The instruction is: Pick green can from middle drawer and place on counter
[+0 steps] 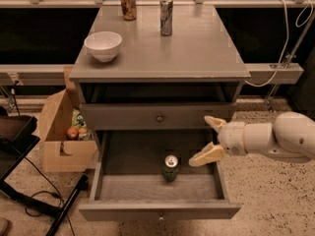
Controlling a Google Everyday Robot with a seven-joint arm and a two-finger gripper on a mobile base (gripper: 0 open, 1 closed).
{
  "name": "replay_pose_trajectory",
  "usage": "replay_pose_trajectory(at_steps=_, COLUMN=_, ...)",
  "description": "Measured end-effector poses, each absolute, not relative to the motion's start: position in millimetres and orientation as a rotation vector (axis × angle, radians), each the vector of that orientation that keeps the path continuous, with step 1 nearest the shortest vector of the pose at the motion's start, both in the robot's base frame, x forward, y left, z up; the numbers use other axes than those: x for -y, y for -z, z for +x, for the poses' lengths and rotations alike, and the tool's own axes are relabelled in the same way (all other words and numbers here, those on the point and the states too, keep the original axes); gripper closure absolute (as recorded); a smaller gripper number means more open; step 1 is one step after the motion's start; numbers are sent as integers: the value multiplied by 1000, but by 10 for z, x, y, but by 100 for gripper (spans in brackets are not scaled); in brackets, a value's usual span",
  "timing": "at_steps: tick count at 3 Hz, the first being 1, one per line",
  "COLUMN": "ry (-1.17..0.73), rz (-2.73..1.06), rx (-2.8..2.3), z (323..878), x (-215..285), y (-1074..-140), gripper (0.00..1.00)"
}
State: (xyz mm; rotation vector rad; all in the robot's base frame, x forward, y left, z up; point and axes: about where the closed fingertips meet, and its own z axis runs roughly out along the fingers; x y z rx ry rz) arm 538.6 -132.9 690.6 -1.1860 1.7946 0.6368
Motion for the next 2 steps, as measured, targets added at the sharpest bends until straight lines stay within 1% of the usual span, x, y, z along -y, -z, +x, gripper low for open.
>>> replay_pose_trajectory(at_steps=2, ry=-718, rz=-1190, rx=-1696, z=5752, x=1121, y=-5902, gripper=0)
